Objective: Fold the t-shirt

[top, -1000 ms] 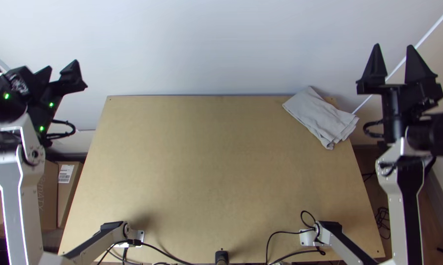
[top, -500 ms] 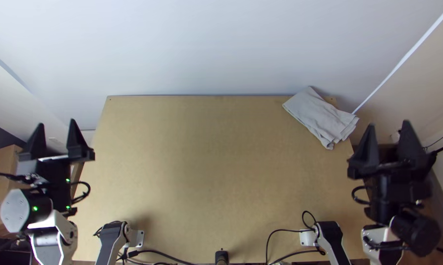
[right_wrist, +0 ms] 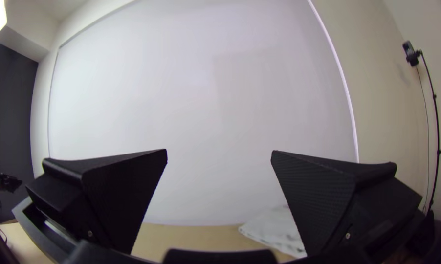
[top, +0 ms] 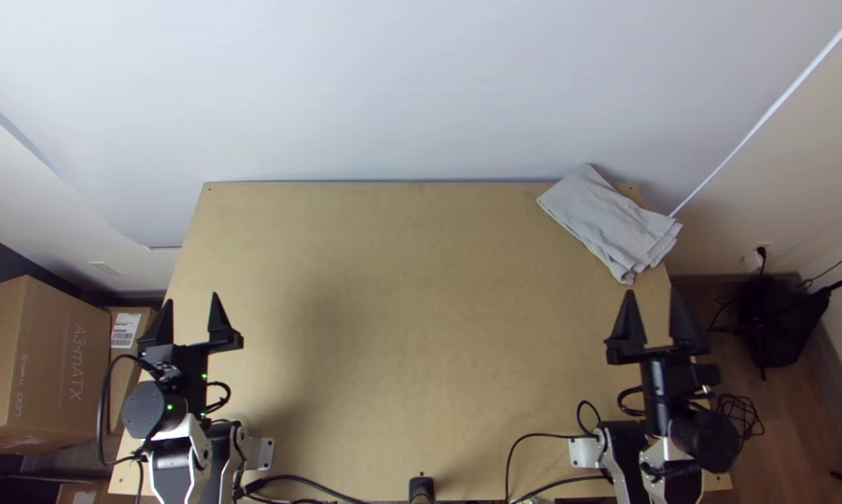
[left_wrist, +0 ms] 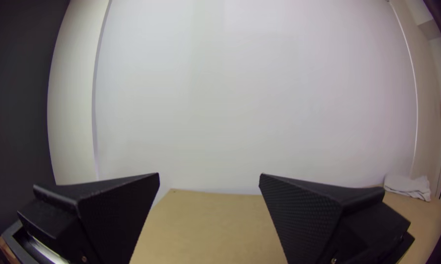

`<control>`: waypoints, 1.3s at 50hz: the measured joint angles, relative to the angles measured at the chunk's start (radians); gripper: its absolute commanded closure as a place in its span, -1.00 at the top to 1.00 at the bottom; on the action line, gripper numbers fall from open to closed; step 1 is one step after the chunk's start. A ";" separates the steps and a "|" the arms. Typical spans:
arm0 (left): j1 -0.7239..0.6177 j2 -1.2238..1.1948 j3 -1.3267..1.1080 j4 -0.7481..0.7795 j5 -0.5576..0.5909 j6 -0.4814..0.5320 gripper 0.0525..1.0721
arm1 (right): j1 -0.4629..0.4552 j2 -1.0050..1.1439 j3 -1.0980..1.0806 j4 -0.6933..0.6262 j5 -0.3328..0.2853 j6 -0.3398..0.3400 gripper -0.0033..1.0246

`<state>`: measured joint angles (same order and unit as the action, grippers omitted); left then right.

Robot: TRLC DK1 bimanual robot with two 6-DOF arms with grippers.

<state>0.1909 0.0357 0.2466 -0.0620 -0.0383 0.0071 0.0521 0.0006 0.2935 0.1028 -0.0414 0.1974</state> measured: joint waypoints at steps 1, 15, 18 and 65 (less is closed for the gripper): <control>-0.003 -0.010 -0.018 -0.004 0.000 -0.004 0.92 | 0.000 0.000 -0.021 -0.001 0.000 0.012 0.91; -0.022 -0.030 -0.180 0.096 0.001 -0.031 0.92 | 0.053 0.000 -0.214 -0.036 0.000 0.092 0.91; -0.023 -0.030 -0.206 0.133 0.001 -0.037 0.92 | 0.064 0.000 -0.228 -0.078 0.000 0.105 0.91; 0.017 -0.032 -0.206 0.080 0.008 -0.032 0.92 | -0.002 0.000 -0.229 -0.270 0.007 -0.001 0.91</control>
